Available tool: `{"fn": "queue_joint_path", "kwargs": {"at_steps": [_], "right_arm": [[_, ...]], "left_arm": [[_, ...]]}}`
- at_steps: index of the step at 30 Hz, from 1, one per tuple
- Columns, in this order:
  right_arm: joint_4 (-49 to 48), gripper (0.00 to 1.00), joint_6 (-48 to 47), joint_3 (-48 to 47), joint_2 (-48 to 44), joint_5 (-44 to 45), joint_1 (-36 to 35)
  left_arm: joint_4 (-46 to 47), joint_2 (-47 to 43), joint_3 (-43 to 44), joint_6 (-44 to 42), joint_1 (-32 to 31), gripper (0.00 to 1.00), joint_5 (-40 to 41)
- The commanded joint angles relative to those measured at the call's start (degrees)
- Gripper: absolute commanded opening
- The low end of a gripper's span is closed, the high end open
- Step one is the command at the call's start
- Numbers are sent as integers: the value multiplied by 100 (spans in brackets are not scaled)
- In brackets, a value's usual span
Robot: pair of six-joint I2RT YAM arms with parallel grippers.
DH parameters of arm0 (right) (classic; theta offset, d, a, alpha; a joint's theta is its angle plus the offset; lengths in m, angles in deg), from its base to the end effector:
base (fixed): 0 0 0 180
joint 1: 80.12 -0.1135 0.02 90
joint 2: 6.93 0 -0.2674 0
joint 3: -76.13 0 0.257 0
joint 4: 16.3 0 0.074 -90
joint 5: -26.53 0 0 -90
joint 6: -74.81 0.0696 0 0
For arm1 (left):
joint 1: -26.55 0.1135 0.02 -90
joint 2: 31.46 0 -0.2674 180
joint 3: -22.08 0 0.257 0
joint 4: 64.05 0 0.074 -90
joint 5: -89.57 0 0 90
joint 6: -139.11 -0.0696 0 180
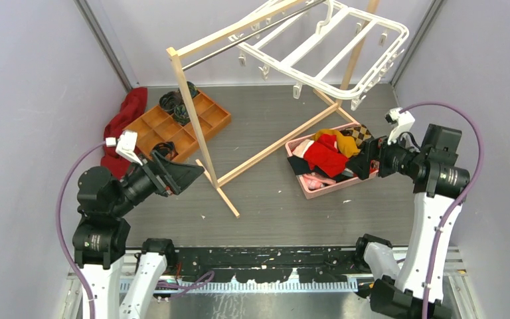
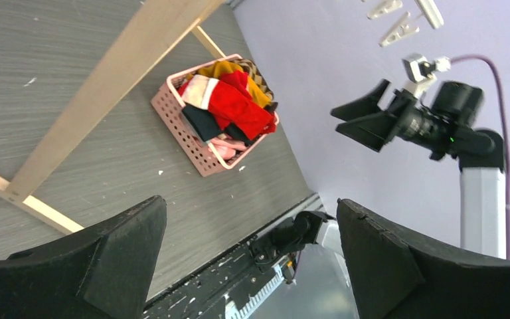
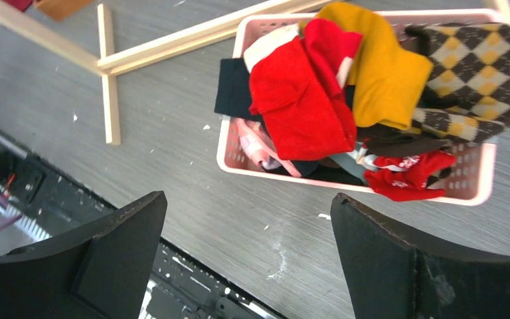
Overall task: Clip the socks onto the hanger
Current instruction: Pick up the sock from the bin.
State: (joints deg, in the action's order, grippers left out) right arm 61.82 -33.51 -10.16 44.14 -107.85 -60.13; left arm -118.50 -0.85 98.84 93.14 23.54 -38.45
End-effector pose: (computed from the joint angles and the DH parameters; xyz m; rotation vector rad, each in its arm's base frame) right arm 0.1600 -0.0064 0.3855 -0.3405 2.0917 0.5055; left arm 0.0930 -0.0478 0.4164 -0.1251 1.8254 -1.1591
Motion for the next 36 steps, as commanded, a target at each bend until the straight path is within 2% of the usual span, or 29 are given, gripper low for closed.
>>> {"fn": "queue_joint_path", "kwargs": {"at_steps": [1,6,11,16,19,21,23,26,29,32,36], "right_arm": [[555,100,-946,-93,307,-607,5],[428,100,-459,-340,608,-230,6],[170,100,403,-287,707,292,5],[-312,85,677,20,802,89,4],[-318,80,39,292,865,-249,0],[-195,77,-994,633,760,-680,-3],[-225,76,-1971,1011,620,-900,-4],[-479,78,-2893,1326,676,-1007,-2],[-664,77,-3258,1236,1130,-1066,-56],[-641,69,-3458,1043,1569,-861,-373],[-1025,67,-3381,1239,1651,-489,-723]], "left_arm": [[900,-243,-311,498,-19,100,-708],[1046,-441,-794,537,-17,100,-846],[1810,-442,-1375,919,-20,100,-1030],[2029,-407,-1502,795,-99,100,-997],[2099,-494,-1688,850,-118,100,-1024],[2094,-562,-1804,855,-113,99,-1049],[2098,-626,-1921,845,-115,99,-1030],[2111,-613,-2017,812,-118,99,-962],[2224,-499,-2029,822,-119,98,-912],[2377,-324,-2041,812,-118,98,-916],[2604,-232,-2143,803,-120,97,-903]]}}
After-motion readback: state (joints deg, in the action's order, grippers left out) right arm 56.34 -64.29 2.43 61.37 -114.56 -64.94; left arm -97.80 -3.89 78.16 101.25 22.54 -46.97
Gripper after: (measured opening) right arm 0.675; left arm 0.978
